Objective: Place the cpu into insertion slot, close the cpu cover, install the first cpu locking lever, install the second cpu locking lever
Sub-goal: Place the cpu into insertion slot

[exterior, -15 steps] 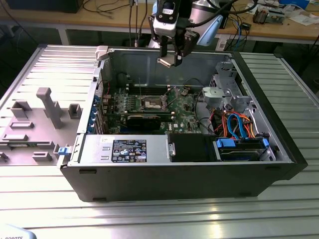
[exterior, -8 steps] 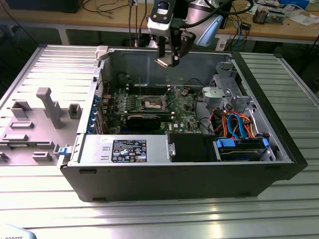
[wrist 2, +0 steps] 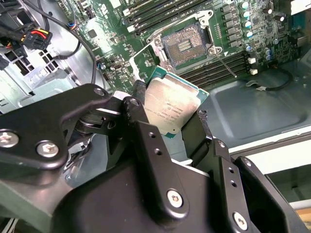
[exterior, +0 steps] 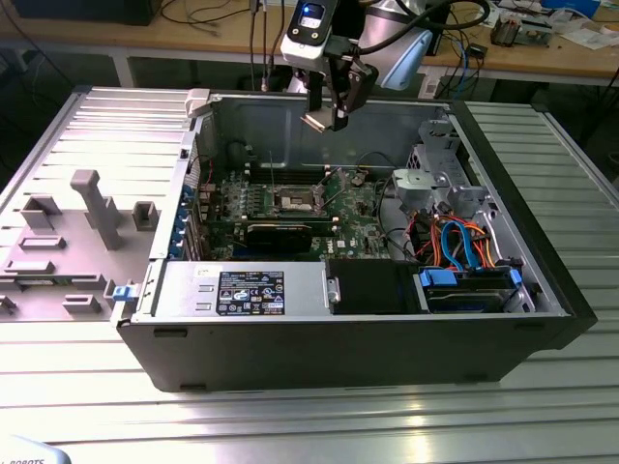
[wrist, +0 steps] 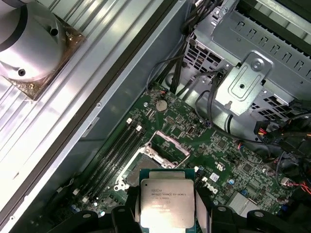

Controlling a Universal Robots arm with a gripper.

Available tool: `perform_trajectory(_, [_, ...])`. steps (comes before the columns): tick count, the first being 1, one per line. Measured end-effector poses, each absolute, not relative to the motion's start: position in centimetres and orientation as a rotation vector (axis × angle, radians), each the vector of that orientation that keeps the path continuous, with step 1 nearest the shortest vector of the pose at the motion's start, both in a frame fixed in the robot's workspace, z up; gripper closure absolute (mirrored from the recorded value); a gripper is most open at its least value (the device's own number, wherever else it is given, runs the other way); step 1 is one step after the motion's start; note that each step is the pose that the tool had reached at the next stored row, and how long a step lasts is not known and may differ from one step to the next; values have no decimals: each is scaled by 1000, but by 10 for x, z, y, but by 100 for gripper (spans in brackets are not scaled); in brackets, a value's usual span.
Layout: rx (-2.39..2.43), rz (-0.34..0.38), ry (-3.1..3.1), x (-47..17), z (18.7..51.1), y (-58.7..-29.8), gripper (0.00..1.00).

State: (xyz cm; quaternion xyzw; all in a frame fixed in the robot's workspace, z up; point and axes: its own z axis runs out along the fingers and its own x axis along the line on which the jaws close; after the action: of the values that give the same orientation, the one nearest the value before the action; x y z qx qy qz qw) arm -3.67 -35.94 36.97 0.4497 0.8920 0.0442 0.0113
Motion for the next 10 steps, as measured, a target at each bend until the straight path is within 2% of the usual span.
perform_trajectory(10, [1406, 138, 2781, -37, 370, -359, 46])
